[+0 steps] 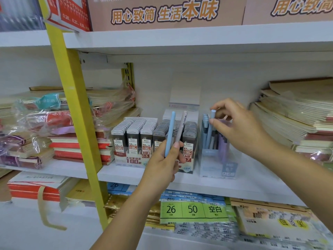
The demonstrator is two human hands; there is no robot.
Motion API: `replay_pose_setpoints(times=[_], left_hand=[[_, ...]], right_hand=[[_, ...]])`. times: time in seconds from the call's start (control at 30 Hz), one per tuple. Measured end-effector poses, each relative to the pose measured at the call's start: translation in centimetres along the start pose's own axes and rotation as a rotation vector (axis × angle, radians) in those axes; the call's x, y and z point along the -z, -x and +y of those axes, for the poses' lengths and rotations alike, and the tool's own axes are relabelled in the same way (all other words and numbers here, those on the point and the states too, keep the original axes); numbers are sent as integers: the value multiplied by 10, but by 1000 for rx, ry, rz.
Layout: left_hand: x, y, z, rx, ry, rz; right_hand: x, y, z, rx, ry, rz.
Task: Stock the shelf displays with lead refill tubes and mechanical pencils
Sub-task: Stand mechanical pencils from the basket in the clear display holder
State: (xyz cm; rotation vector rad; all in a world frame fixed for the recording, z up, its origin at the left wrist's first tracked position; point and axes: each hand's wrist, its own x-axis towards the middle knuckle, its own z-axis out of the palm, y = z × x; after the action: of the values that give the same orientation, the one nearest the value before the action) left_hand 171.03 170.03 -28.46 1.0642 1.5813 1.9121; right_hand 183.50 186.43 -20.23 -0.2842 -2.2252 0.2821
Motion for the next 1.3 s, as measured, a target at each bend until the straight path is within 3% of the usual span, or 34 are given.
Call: replay_pose_setpoints(times=[0.37, 0.6, 0.8, 0.9, 1.0, 1.13, 1.3], left_hand=[[-3, -1, -4, 21, 20, -14], [-1, 3, -5, 47, 69, -41], [-5, 8, 1, 67, 138, -78], [-9, 11, 4, 59, 132, -123], [-13, 13, 4, 55, 102, -162], [-9, 18, 1, 70, 124, -172], [5, 19, -1, 85, 220, -37]], right_hand=[[-11, 4, 1, 37, -1, -35], [-22, 8, 13, 57, 240, 60], [-20, 5, 5, 0, 271, 38], [-15, 17, -15, -44, -112, 96], [-14, 24, -33, -205, -544, -47], [-6, 28, -35, -294, -768, -34], [5, 42, -20, -402, -912, -96]])
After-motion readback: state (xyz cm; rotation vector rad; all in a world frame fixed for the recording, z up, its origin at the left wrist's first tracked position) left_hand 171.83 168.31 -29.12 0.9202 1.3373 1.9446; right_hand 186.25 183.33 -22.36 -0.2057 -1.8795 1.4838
